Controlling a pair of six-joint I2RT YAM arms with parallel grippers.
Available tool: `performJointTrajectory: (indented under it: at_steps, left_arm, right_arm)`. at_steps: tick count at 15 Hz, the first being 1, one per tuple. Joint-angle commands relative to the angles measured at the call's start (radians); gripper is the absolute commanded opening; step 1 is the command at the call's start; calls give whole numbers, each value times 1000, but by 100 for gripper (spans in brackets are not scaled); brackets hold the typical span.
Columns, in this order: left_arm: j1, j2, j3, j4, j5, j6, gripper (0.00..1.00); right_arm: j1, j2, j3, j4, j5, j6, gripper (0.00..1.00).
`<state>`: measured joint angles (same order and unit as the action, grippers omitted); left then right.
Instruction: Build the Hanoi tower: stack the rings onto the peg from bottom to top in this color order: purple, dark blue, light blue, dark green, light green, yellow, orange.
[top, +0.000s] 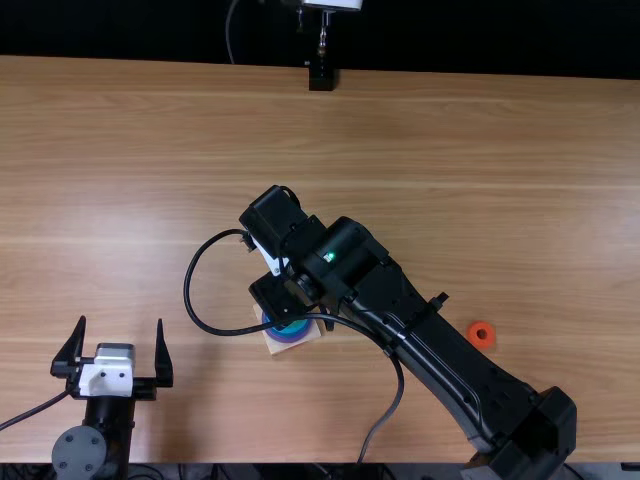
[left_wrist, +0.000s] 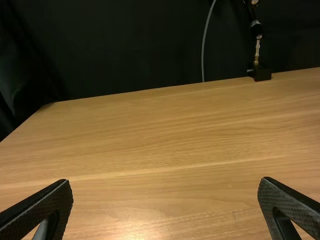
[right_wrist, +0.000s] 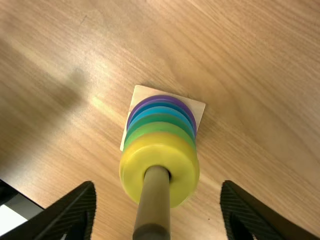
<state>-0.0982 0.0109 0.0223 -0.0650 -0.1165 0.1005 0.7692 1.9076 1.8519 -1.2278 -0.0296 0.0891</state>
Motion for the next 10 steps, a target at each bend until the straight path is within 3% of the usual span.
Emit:
performJointTrajectory:
  at_steps: [1, 6, 9, 10]
  left_arm:
    - [-1, -11, -22, -5, -3, 4, 100]
    - [-1, -11, -22, -5, -3, 4, 100]
    - [-1, -11, -22, -5, -3, 4, 100]
    - [-1, -11, -22, -5, -3, 4, 100]
  right_arm:
    - [-13, 7, -8, 8, 0, 12, 100]
    - [-18, 7, 41, 69, 6, 16, 100]
    - [-103, 7, 20, 279, 4, 16, 100]
    - [-133, 7, -5, 332, 13, 14, 100]
